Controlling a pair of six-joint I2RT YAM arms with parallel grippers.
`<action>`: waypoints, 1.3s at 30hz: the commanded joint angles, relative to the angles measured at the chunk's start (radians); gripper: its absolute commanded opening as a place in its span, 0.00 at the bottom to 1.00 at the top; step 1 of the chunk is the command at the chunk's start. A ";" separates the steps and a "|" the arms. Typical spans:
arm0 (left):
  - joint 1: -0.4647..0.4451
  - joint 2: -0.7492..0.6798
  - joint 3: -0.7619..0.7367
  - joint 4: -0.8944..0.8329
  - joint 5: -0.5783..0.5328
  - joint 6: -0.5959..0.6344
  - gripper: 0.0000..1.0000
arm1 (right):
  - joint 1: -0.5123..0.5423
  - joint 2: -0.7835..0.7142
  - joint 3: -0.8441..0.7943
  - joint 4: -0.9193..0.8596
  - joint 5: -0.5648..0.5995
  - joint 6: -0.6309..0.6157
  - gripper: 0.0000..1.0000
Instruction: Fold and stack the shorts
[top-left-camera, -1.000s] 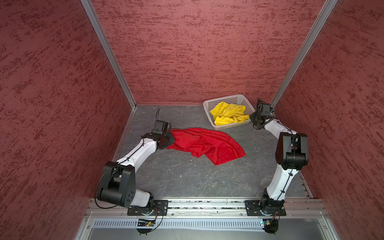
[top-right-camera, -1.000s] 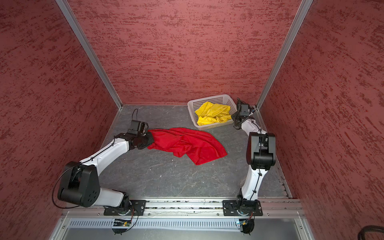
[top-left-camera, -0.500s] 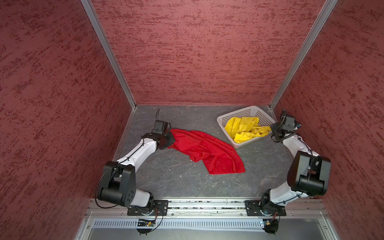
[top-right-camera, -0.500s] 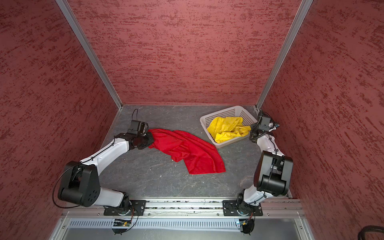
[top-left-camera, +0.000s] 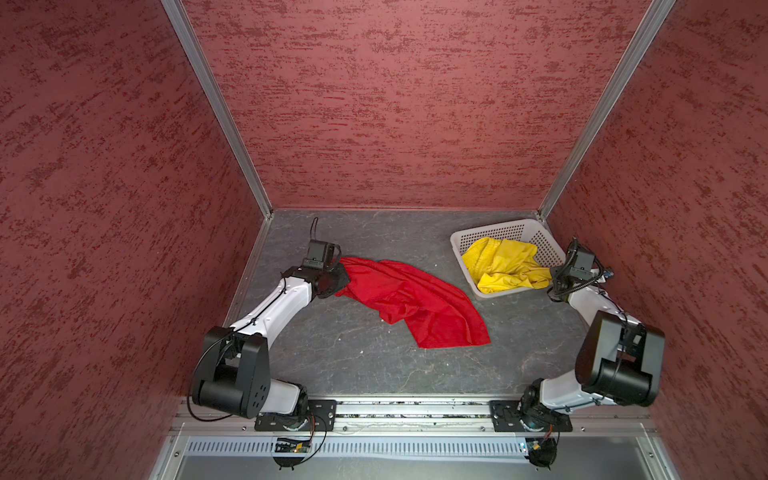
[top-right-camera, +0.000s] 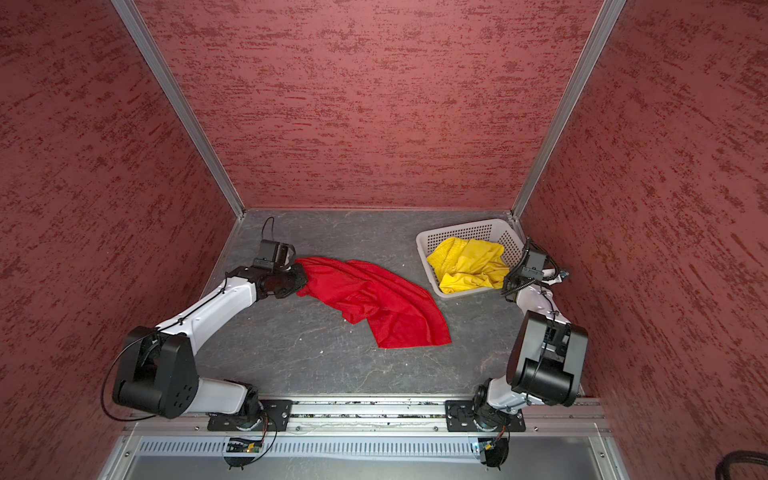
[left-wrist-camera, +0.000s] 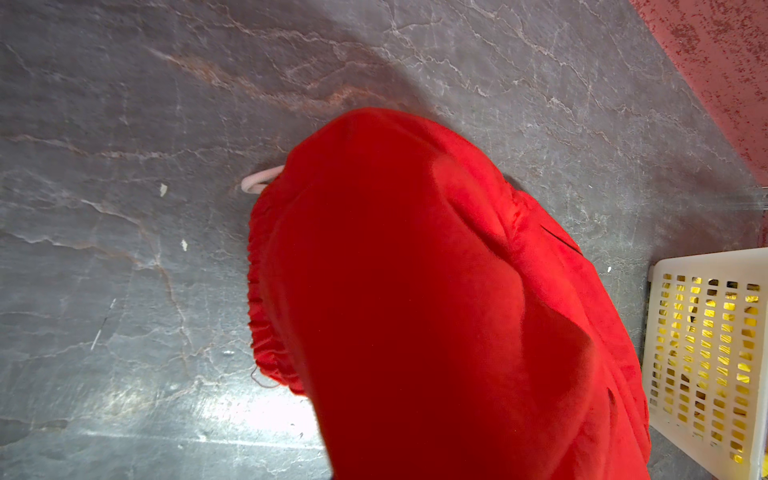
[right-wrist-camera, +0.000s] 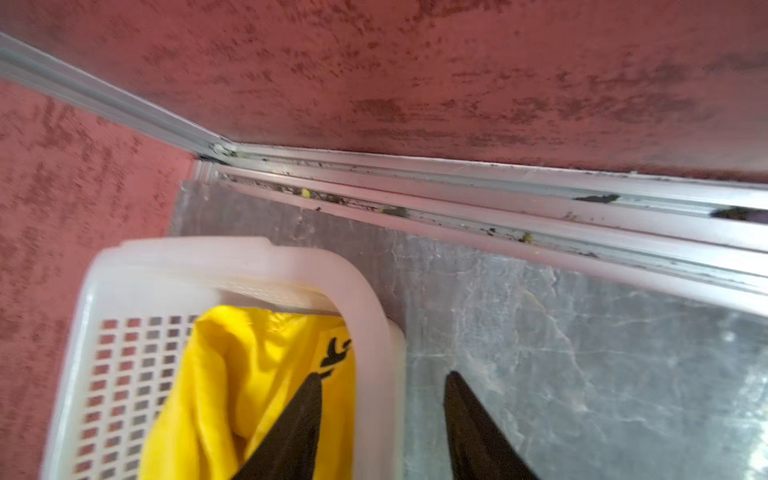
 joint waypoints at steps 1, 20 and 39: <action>0.001 -0.025 0.035 -0.008 -0.007 0.007 0.00 | 0.013 -0.038 0.025 0.045 -0.011 -0.041 0.57; 0.005 -0.053 0.114 -0.052 -0.031 0.019 0.00 | 0.855 -0.131 0.160 -0.320 0.086 -0.272 0.00; 0.006 -0.024 0.109 -0.050 -0.026 0.005 0.00 | 0.665 0.294 0.414 -0.305 -0.113 -0.477 0.00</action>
